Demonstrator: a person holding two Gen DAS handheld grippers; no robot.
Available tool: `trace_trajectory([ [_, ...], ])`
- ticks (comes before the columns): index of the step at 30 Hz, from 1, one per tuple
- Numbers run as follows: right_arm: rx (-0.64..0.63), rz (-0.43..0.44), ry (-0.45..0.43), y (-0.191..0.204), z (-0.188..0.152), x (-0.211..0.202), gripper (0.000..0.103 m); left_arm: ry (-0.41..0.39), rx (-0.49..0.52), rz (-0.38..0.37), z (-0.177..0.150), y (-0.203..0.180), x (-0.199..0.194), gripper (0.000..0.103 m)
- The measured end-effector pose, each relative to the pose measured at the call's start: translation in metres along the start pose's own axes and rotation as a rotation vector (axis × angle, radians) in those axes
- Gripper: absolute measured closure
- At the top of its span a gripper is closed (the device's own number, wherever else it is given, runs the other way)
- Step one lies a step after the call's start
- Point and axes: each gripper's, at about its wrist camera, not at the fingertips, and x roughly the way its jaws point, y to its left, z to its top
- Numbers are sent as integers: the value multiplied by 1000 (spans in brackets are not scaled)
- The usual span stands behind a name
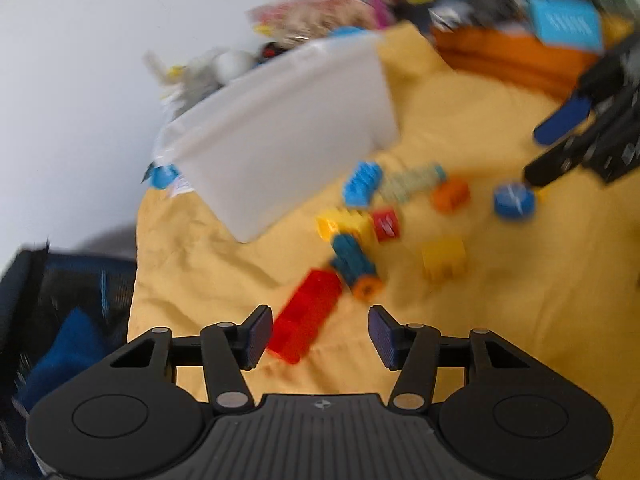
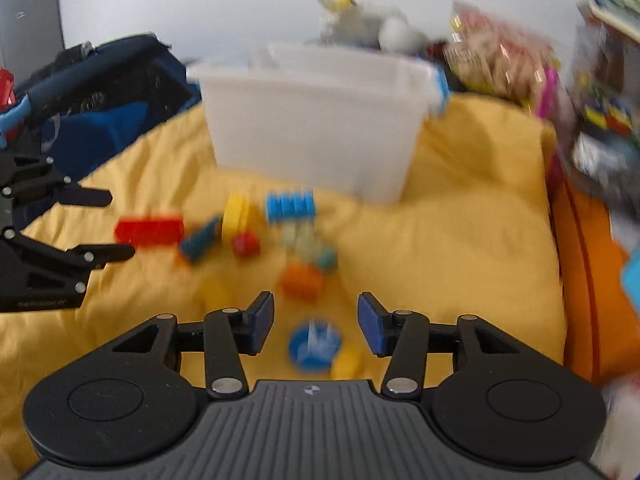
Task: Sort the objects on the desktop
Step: 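Lower left tool onto the long red brick and close on it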
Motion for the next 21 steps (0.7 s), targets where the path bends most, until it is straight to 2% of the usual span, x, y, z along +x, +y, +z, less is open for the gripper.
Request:
trace_trajectory([
  [3, 40, -6, 29, -3, -16, -4, 52, 24, 113, 24, -4, -6, 15, 59],
  [7, 48, -19, 35, -2, -20, -9, 51, 38, 203, -6, 1, 1, 39, 60],
  [9, 46, -16, 21, 1, -19, -12, 49, 61, 217, -22, 1, 6, 54, 60],
  [11, 36, -13, 13, 4, -19, -14, 48, 69, 126, -74, 5, 26, 66, 66],
  [12, 30, -13, 9, 7, -19, -15, 48, 92, 68, -96, 8, 36, 71, 73],
  [15, 19, -5, 9, 10, -21, -15, 47, 139, -98, -167, 12, 57, 75, 75],
  [17, 14, -4, 7, 12, -20, -16, 47, 145, -191, -225, 9, 61, 63, 78],
  [21, 2, 0, 8, 16, -21, -13, 47, 148, -440, -412, -2, 56, 25, 78],
])
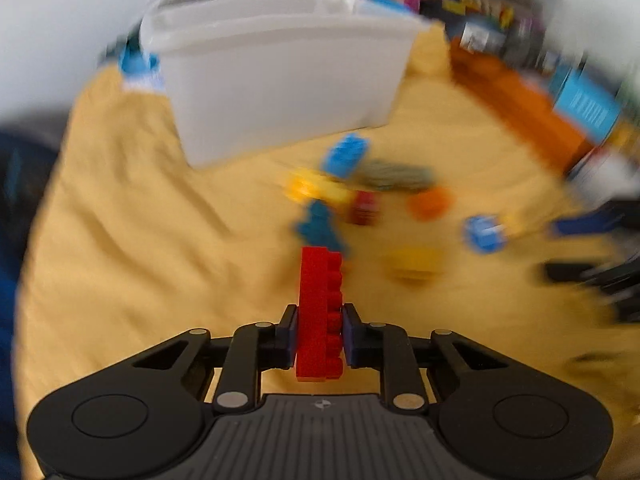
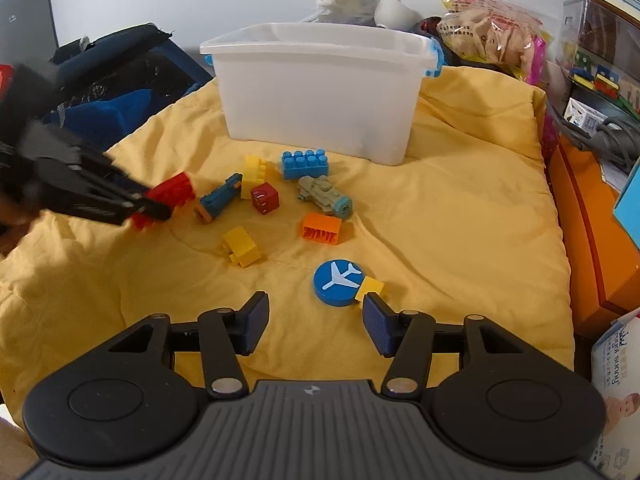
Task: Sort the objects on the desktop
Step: 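Lower left tool onto the long red brick and close on it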
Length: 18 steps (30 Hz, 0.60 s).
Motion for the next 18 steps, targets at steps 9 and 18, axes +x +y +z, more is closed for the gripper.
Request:
trace_trajectory([
  [9, -43, 27, 20, 17, 3, 13, 47, 59, -281, -185, -51, -46, 6, 78],
  [18, -50, 49, 38, 22, -5, 12, 45, 25, -173, 67, -49, -57, -8, 34],
])
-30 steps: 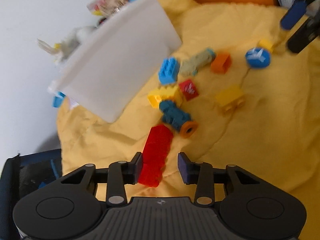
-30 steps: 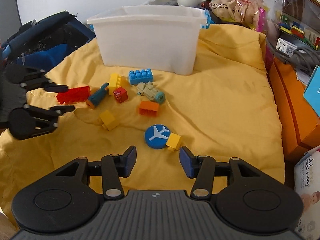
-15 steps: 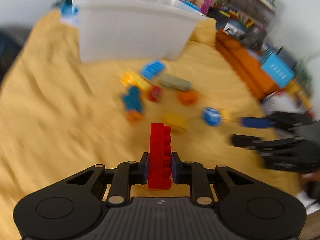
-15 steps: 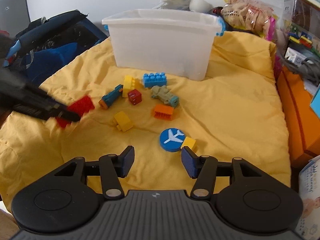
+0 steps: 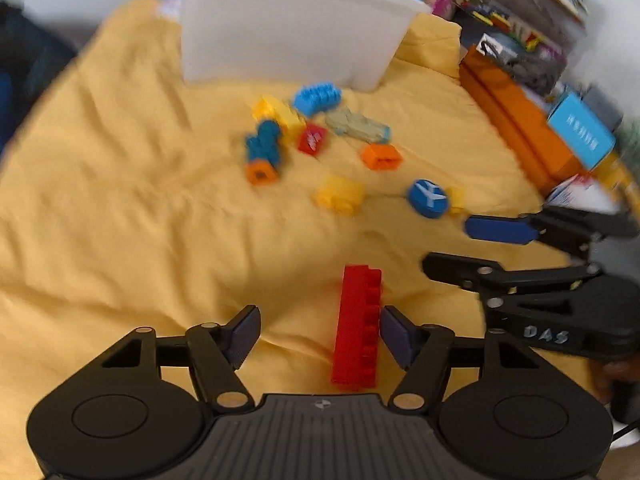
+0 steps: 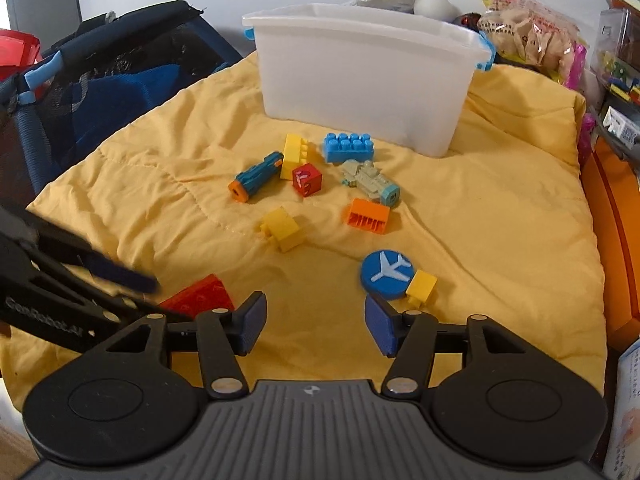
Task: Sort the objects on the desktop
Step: 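Lower left tool onto the long red brick and close on it, then grasp small yellow brick with right tool while left tool holds the red brick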
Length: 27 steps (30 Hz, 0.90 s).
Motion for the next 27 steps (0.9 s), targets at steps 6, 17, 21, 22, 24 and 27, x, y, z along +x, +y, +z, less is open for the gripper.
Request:
trace_trajectory([
  [6, 7, -16, -17, -3, 2, -4, 44, -62, 214, 95, -6, -36, -10, 46],
  [17, 16, -29, -4, -8, 0, -1, 44, -79, 638, 211, -37, -83, 7, 69],
  [21, 15, -31, -4, -8, -1, 0, 42, -89, 750, 266, -47, -92, 11, 67],
  [22, 15, -30, -3, -8, -1, 0, 40, -84, 750, 278, -47, -90, 15, 67],
  [24, 16, -32, -2, -9, -2, 0, 35, -84, 718, 261, -45, -82, 15, 67],
  [27, 12, -36, -3, -9, -3, -1, 35, -73, 663, 228, -42, -75, 12, 72],
])
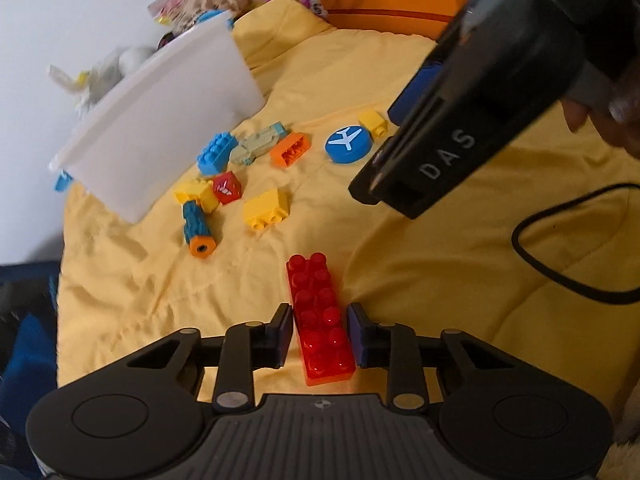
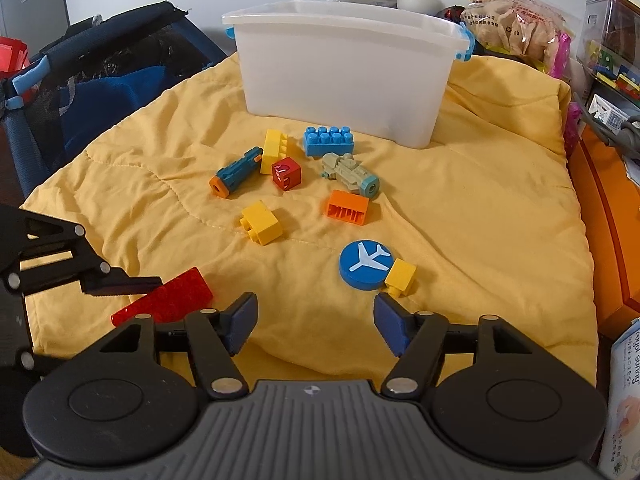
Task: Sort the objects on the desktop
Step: 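Grasp small yellow brick with right tool while left tool holds the red brick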
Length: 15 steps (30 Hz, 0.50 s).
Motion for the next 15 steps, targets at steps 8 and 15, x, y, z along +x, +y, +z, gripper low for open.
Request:
trace_trajectory([
  [8, 110, -74, 9, -25, 11, 12, 43, 10, -231, -48, 0, 32, -4, 76],
  [15, 132, -99, 49, -40, 13, 35, 82, 45, -225, -46, -8, 30, 6, 74],
])
